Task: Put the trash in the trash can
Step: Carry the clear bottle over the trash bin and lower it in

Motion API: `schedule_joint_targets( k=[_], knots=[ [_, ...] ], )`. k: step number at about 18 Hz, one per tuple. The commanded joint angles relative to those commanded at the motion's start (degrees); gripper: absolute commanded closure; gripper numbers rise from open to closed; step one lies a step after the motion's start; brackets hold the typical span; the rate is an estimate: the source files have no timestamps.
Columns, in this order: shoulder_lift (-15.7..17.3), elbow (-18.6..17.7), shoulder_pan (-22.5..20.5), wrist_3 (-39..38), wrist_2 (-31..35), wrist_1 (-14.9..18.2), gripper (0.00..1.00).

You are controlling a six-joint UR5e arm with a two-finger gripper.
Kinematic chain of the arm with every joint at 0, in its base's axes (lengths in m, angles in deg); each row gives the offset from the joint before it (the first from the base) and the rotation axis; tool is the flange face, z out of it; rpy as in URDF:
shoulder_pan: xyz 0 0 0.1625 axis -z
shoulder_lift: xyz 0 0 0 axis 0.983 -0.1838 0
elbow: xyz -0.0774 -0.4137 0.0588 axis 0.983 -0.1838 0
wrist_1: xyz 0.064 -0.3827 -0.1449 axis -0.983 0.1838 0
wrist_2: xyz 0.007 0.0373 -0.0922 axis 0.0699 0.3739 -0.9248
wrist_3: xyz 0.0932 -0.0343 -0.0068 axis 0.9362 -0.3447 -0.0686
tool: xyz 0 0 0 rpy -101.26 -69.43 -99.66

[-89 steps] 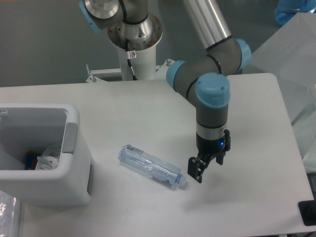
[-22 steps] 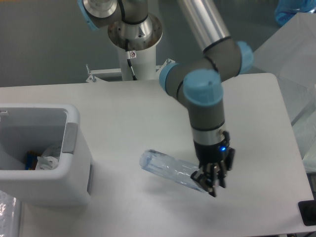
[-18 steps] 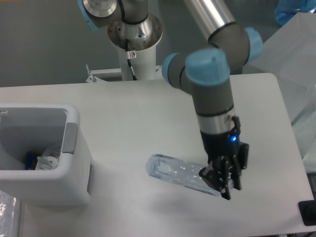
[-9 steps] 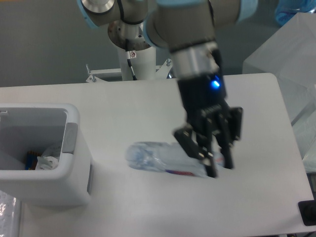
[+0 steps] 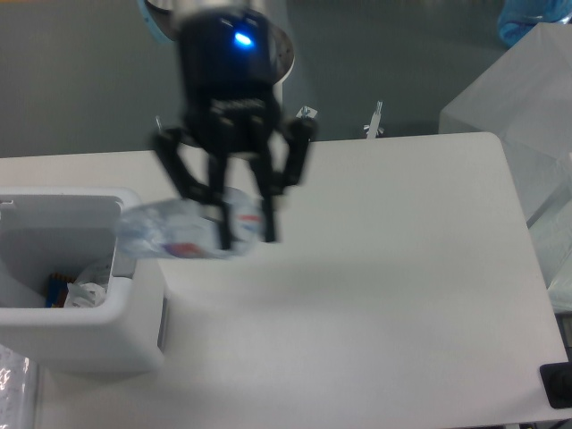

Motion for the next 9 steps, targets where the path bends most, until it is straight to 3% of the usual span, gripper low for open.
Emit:
schedule_joint_targets(
  k=[3,9],
  knots=[
    [-0.6,-1.0,4.0,0.1,0.1,0.0,0.70],
    [-1.8,-3.7,6.9,0.2,0.2,0.0,0.70]
  ],
)
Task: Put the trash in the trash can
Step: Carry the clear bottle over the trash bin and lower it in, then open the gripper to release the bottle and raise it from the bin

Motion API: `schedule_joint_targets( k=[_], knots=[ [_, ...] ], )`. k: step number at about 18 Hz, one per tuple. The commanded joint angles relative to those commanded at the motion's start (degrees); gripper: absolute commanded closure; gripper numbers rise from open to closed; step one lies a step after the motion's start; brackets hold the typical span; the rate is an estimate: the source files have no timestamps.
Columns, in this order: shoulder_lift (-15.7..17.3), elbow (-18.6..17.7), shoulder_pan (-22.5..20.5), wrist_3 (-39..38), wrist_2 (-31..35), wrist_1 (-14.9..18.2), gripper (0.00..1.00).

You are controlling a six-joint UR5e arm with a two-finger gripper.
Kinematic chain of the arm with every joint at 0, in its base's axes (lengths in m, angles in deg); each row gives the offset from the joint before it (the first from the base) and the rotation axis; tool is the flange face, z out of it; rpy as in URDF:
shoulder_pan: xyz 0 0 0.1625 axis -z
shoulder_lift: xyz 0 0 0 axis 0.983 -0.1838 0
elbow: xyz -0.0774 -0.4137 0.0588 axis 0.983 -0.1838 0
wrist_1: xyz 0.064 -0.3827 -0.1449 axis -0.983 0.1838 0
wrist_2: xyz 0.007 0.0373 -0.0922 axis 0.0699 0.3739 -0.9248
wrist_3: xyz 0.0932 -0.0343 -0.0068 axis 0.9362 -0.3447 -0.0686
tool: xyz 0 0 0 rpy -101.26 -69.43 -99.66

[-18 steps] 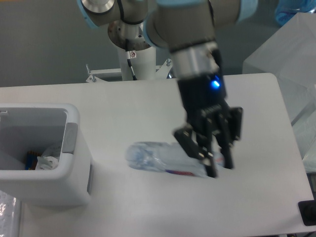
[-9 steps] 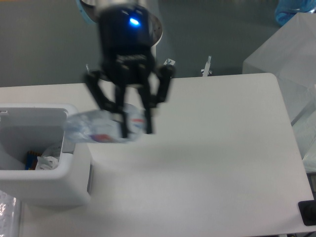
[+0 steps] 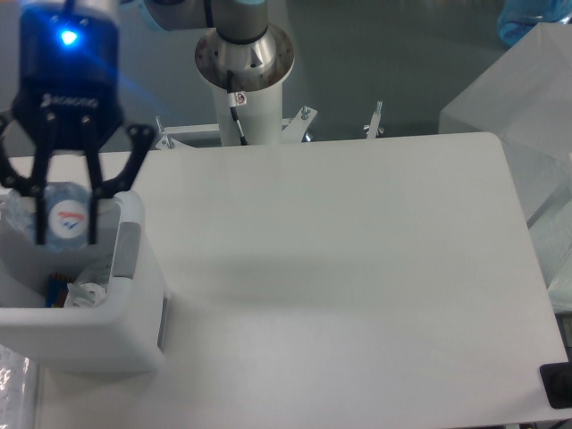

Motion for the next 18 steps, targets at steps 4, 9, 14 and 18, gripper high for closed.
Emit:
schedule_joint_targets(
  k=[4,9,14,18],
  knots=[
    [-0.1,-1.8,0.5,2.2,0.1,-0.1,0.67],
    [0.0,-3.6,1.1,2.7,0.3,-0.1,0.62],
    [0.0,-4.3,1.2,2.7,0.3,-0.1,0.60],
    [0.2,-5.6,1.8,2.7,0.3,-0.1,0.58]
  ],
)
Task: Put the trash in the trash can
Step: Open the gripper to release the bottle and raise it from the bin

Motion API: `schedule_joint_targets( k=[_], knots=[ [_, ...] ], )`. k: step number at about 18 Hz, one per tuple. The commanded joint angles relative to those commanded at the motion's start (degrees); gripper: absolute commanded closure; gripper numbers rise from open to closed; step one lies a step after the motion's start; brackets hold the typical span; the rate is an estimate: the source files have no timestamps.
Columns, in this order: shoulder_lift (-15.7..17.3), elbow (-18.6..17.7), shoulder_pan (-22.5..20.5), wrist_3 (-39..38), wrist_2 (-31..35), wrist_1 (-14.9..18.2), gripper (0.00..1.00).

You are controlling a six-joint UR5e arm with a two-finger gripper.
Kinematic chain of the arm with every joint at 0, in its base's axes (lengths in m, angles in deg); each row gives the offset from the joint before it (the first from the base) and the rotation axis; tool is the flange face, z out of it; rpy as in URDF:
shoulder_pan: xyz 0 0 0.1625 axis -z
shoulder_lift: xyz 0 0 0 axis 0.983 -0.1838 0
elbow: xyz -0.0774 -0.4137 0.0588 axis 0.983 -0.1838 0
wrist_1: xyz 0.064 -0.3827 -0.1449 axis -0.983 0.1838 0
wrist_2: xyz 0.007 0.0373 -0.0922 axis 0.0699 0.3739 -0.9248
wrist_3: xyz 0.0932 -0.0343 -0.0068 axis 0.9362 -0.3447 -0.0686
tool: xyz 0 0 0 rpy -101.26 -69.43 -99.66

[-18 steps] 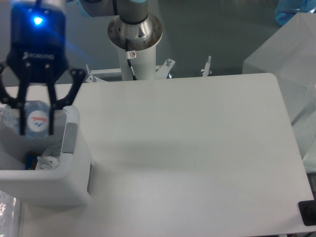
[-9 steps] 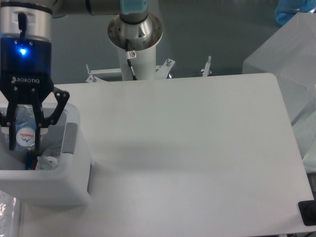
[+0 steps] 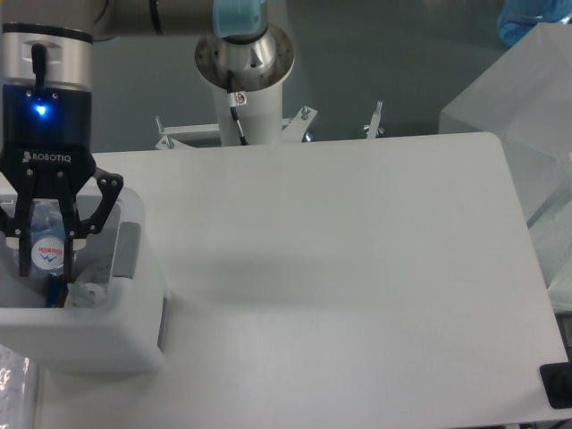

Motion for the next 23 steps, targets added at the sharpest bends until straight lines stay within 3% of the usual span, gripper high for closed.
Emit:
schedule_joint_targets(
  k=[11,12,14,18,20,23],
  knots=[
    [0.8,-2.6,0.1,0.2,0.0,0.0,0.47],
    [0.8,-2.5,0.0,0.7,0.0,0.0,0.39],
    [0.8,-2.1,-0.1,5.2,0.1,0.1,0.03],
    [-0.4,-1.2,-6.8,9.8,0.2,0.0,0.00],
    [-2.2,1.6,-9.9,17.0,0.7,0.2,0.00],
    [-2.4,2.5,-15.4,27.0,0.8,0.5,0.00]
  ],
)
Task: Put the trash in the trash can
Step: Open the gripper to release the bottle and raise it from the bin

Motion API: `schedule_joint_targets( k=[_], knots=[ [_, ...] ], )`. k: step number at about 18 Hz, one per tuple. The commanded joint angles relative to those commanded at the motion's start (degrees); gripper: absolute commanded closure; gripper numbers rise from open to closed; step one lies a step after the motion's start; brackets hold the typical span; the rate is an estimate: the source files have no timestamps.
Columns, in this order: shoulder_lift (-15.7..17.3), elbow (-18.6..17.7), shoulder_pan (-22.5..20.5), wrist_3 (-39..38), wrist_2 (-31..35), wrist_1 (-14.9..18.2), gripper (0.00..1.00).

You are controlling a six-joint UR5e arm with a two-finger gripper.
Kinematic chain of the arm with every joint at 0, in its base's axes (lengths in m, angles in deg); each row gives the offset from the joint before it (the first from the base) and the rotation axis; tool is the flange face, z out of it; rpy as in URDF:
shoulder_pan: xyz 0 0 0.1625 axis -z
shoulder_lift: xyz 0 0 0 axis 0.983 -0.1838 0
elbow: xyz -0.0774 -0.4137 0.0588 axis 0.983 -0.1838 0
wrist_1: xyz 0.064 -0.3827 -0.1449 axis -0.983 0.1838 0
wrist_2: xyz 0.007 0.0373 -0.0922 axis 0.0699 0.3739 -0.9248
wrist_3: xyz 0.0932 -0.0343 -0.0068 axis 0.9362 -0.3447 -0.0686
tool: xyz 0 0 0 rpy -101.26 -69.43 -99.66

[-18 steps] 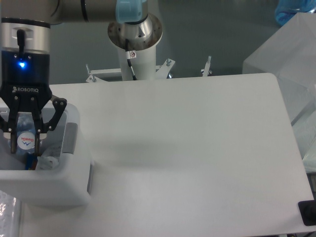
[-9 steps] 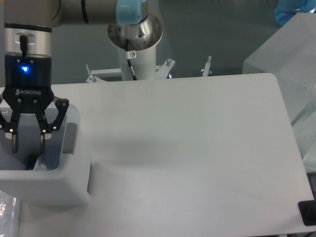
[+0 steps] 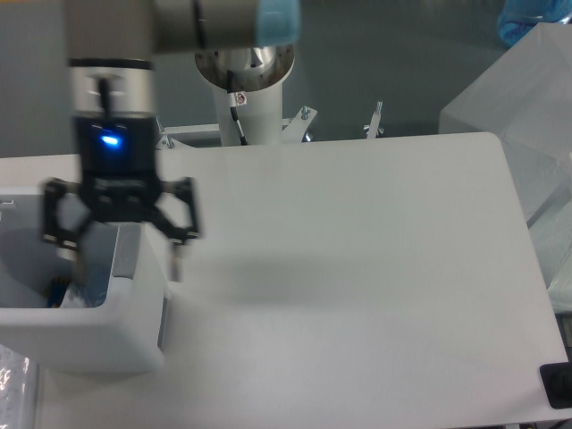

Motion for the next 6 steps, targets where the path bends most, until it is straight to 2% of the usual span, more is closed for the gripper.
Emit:
schedule_joint_targets(
  k=[3,6],
  knots=[
    [0.5,-0.4,-3.5,10.2,-0.2,0.5,0.00],
    [0.7,-0.2,-4.9,14.3,-0.3,2.8,0.00]
  ],
)
